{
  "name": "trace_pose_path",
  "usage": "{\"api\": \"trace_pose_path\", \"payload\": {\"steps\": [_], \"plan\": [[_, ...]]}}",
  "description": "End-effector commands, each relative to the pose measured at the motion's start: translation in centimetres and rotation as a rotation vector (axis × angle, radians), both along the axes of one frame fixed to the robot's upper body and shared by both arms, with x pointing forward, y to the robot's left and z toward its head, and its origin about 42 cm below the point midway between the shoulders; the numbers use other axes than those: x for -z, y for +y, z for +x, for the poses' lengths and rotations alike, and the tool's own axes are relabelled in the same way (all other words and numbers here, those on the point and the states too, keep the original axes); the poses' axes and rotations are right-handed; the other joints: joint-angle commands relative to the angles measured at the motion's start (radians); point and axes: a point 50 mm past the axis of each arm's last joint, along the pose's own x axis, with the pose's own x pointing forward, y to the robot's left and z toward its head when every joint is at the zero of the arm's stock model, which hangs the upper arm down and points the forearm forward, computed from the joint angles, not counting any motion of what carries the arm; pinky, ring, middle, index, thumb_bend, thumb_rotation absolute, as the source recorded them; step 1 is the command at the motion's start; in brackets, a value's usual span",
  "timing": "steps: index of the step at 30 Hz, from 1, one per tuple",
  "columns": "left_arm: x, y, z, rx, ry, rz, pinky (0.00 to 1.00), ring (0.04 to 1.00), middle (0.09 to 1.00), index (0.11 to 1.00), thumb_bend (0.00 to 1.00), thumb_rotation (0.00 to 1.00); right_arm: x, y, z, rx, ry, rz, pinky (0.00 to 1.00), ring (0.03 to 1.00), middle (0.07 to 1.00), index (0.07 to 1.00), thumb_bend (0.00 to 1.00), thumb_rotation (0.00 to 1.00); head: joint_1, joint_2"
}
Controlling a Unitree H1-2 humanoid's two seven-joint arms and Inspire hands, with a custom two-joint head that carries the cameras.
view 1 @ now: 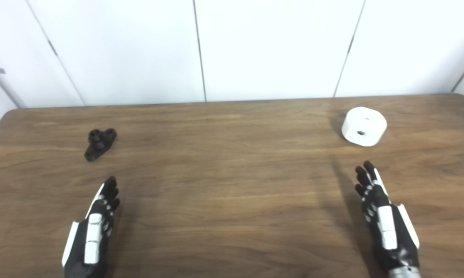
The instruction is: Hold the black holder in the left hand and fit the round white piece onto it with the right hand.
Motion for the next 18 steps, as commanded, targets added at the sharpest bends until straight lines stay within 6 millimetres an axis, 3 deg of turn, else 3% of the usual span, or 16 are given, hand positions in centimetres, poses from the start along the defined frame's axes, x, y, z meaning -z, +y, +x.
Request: {"api": "trace_pose_path", "payload": {"steps": [1, 10, 18], "plan": [[-1.0, -0.7, -0.1, 0.004, -0.04, 0.013, 1.0, 0.999, 0.983, 0.96, 0.55, 0.96, 0.2, -0.4, -0.8, -0.003, -0.021, 0.005, 1.0, 0.997, 0.974, 0.986, 0.6, 1.0, 0.035, -0.007], [-0.5, -2.2, -0.4, -0.004, -0.007, 0.024, 1.0, 1.0, 0.995, 0.977, 0.54, 0.97, 0.8, -1.6, -0.7, -0.011, -0.001, -0.016, 1.0, 1.0, 0.985, 0.996, 0.63, 1.0, 0.11, -0.047], [0.2, -3.0, -0.1, 0.002, -0.008, 0.022, 1.0, 1.0, 0.998, 0.972, 0.51, 0.98, 1.2, -2.1, -0.5, -0.009, 0.008, -0.003, 1.0, 1.0, 0.988, 1.0, 0.59, 1.0, 0.17, -0.068]]}}
